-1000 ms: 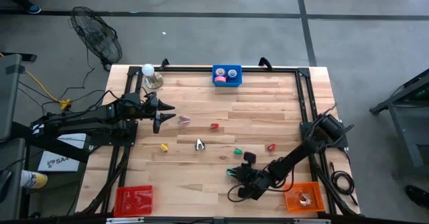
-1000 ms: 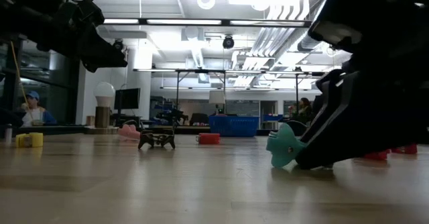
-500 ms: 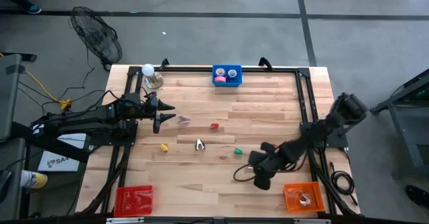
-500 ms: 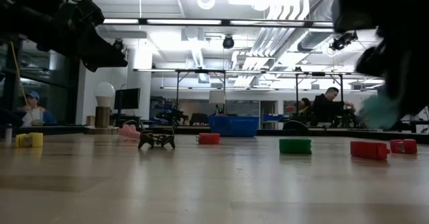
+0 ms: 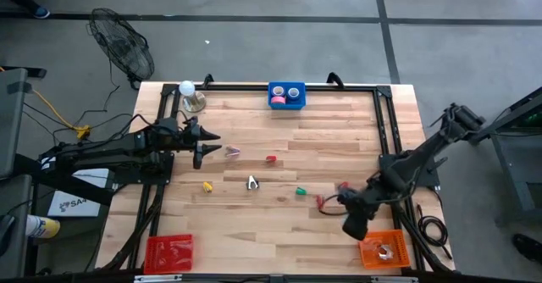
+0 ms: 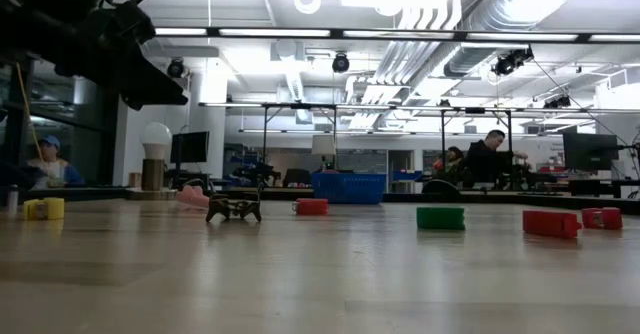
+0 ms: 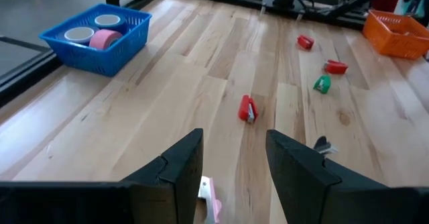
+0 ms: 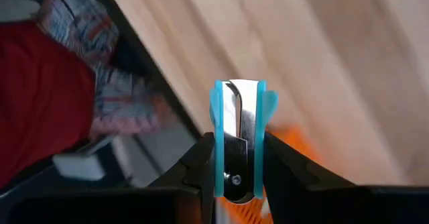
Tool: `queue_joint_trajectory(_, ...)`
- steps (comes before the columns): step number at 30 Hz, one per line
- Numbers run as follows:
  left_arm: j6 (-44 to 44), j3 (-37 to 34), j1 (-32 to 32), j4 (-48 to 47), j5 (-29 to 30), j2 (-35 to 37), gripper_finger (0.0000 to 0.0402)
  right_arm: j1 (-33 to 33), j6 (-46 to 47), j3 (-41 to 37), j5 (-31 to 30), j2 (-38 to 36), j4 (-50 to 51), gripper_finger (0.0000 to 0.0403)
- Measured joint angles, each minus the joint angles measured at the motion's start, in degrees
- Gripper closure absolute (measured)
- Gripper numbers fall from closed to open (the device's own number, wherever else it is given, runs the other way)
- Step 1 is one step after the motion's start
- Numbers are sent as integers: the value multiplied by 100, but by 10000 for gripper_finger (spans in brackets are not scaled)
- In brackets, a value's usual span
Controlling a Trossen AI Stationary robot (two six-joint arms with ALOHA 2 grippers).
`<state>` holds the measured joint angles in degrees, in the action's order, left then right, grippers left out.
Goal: Pick and place Stapler, Stapler remover, tape
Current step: Put the light blue staple remover into the orange bin
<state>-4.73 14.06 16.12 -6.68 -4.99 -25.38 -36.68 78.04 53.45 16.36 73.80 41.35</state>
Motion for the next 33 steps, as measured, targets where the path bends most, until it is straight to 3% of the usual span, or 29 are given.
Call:
queue_joint_trajectory(4,18,0,0,2,2,3,241,-383,828,2,368,49,24,319)
queue_joint_trajectory(16,39,0,0,0,-2,1,241,-1472,2609,4,518,447,423,319)
queue_joint_trajectory(24,39,0,-2,0,-4,1,241,-1780,2697,7,817,1267,-253,319)
queue_joint_trajectory(33,39,0,-2,0,-2,1,241,-1813,2049,7,351,1698,-265,319)
